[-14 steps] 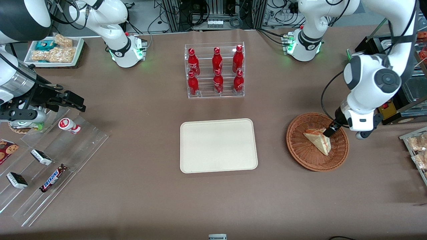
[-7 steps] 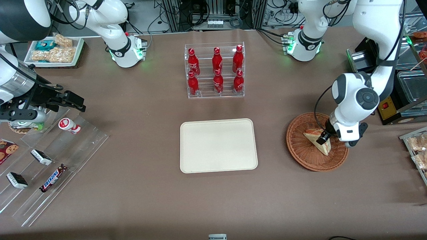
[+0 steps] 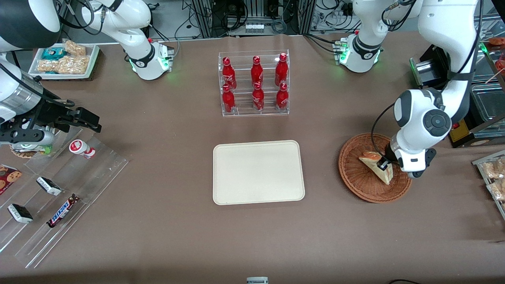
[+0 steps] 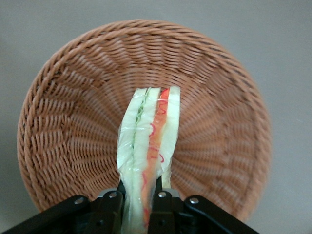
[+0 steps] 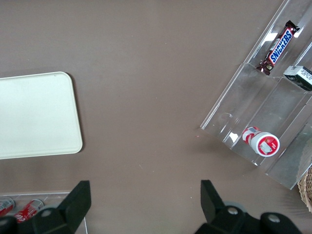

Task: Place sandwich from basket to tray
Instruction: 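Lift the sandwich and carry it with the left gripper over the cream tray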

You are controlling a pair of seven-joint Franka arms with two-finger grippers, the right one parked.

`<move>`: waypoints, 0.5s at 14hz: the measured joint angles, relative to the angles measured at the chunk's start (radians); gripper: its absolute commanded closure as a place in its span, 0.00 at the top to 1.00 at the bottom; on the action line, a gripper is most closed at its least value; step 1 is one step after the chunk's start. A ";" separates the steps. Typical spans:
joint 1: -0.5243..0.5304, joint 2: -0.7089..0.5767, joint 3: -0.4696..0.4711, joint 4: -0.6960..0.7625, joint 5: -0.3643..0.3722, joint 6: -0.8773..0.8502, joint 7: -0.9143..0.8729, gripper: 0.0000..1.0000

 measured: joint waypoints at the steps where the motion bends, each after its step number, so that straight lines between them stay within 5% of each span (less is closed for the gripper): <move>1: -0.001 0.000 -0.032 0.054 0.000 -0.051 0.000 0.00; 7: -0.054 0.138 -0.269 0.282 0.071 -0.101 0.037 0.01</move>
